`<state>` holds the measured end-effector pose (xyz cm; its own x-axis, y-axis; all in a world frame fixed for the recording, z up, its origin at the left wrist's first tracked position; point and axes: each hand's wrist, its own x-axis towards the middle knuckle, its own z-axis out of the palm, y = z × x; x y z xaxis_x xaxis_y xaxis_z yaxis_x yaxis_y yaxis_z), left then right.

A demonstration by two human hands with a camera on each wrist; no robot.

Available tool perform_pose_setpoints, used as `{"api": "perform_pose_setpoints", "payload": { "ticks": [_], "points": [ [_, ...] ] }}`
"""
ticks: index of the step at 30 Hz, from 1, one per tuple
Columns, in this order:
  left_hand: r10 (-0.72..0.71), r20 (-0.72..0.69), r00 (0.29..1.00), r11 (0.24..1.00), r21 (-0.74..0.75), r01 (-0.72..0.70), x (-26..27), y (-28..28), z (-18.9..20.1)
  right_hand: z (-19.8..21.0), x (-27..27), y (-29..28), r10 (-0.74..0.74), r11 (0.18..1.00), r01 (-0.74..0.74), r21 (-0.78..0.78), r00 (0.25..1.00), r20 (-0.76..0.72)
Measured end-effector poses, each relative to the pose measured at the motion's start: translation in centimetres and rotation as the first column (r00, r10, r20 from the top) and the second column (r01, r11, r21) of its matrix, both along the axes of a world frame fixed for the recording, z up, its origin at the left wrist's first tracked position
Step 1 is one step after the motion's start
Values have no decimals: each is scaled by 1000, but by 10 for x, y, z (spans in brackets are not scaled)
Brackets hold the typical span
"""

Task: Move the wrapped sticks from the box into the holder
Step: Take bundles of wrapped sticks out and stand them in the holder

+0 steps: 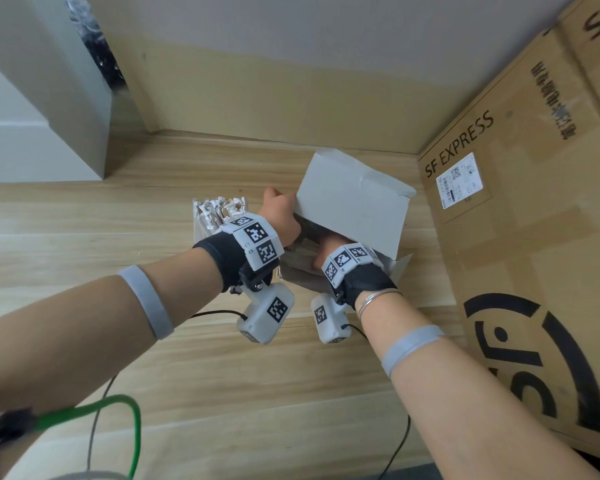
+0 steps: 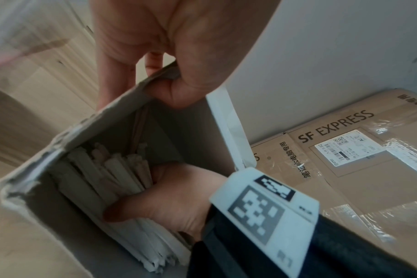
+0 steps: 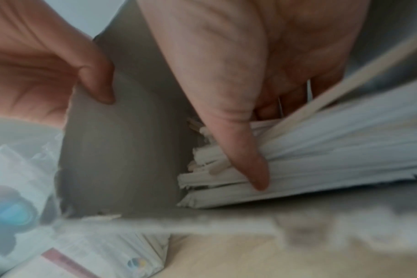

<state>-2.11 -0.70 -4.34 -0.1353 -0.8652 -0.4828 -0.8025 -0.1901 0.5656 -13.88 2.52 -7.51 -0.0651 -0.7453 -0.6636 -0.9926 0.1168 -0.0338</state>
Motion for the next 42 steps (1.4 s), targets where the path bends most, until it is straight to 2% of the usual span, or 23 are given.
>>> {"api": "perform_pose_setpoints", "payload": {
  "ticks": [4, 8, 12, 18, 21, 25, 29, 32, 35, 42],
  "points": [
    [-29, 19, 999, 999, 36, 28, 0, 1, 7, -2, 0, 0, 21, 994, -22, -111, 1000, -7],
    [-19, 1, 1000, 997, 79, 19, 1, 0, 14, 2, 9, -3, -71, 996, 77, -50, 991, 116],
    [-78, 34, 996, 995, 65, 75, 4, 1, 15, 2, 6, -1, -94, 986, 120, -116, 974, 208],
    [-125, 79, 989, 991, 51, 121, 9, -4, 12, 12, 4, -4, -143, 974, 191, -122, 936, 322],
    [-133, 89, 987, 990, 56, 128, 10, -4, 10, 17, 3, -4, -213, 936, 314, -158, 865, 454],
    [-168, 87, 982, 985, 65, 163, 14, -5, 11, 18, 7, -4, -277, 849, 501, -168, 693, 666],
    [-183, 72, 980, 982, 67, 178, 18, -6, 13, 23, 12, -7, -296, 791, 595, -144, 577, 761],
    [-168, 41, 985, 986, 13, 167, 24, -5, 13, 30, 19, -9, -275, 742, 651, -160, 513, 813],
    [-158, 19, 987, 987, -34, 159, 28, -8, 21, 36, 28, -14, -221, 704, 677, -213, 494, 841],
    [-83, 52, 995, 991, -100, 87, 57, -13, 33, 64, 62, -22, -44, 683, 661, -312, 464, 885]
  ]
}}
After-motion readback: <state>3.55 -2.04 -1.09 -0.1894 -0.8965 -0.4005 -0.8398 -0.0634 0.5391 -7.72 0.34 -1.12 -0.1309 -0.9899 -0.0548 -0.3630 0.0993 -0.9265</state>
